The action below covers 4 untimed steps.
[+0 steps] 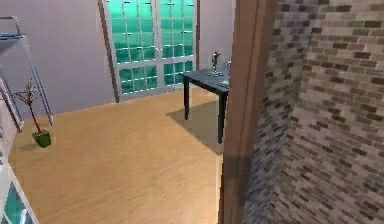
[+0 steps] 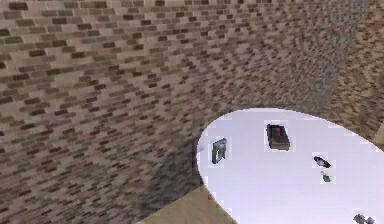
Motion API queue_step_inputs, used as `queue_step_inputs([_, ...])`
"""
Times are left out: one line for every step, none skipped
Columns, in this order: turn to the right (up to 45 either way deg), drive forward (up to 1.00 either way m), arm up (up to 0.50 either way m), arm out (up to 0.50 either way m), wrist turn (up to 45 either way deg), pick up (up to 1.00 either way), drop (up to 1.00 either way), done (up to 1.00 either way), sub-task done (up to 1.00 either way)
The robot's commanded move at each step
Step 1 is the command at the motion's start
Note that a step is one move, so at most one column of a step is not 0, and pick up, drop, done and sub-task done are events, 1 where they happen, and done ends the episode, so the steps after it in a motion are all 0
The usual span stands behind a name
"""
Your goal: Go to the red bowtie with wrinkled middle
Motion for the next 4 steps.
queue_step_inputs([0.0, 0.35, 0.0, 0.0, 0.0, 0.0, 0.0, 0.0, 0.0])
queue_step_inputs([-33.0, 0.0, 0.0, 0.0, 0.0, 0.0, 0.0, 0.0, 0.0])
queue_step_inputs([0.0, 0.15, 0.0, 0.0, 0.0, 0.0, 0.0, 0.0, 0.0])
queue_step_inputs([0.0, 0.45, 0.0, 0.0, 0.0, 0.0, 0.0, 0.0, 0.0])
